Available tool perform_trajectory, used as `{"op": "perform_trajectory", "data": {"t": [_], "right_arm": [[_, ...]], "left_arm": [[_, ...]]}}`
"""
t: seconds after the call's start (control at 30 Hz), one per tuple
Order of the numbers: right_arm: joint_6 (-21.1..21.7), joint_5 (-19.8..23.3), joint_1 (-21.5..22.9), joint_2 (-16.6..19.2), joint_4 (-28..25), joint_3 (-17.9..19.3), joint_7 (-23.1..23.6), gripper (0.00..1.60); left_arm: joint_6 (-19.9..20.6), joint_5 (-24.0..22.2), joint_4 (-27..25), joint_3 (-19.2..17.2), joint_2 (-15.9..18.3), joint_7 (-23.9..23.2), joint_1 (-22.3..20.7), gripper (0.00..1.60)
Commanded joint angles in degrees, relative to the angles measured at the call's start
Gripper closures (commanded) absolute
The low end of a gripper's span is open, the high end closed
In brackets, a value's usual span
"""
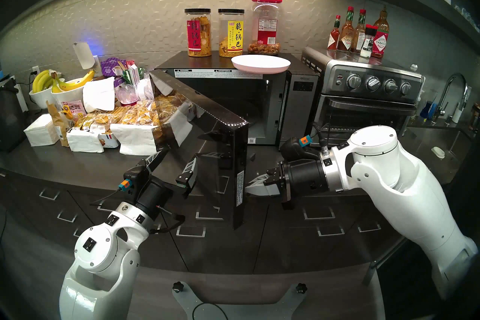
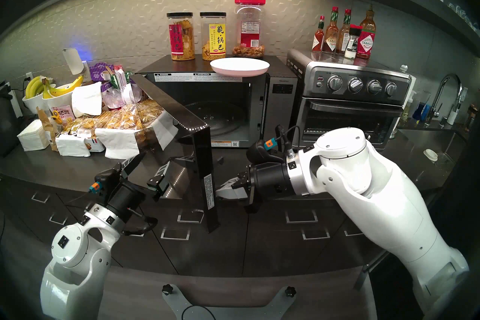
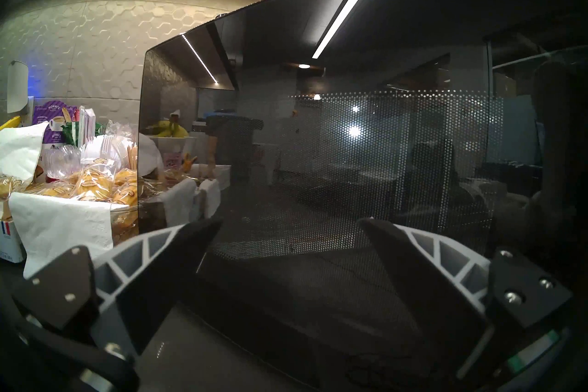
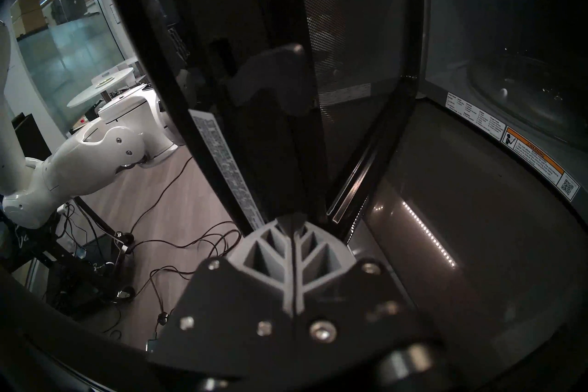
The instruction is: Open the microwave, put the plate inside, and close the door
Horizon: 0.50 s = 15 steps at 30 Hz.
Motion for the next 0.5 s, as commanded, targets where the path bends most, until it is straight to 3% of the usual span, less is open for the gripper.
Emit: {"op": "perform_trajectory", "data": {"t": [0.0, 0.47], "right_arm": [[-0.10, 0.92, 0.66, -1.06, -1.82, -0.17, 0.96, 1.60], [-0.02, 0.14, -0.64, -0.52, -2.59, -0.08, 0.42, 1.60]], "left_arm": [[-0.07, 0.08, -1.15, 0.17, 0.07, -0.13, -0.02, 0.00], [-0.07, 0.08, -1.16, 0.17, 0.08, -0.13, 0.00, 0.00]]}}
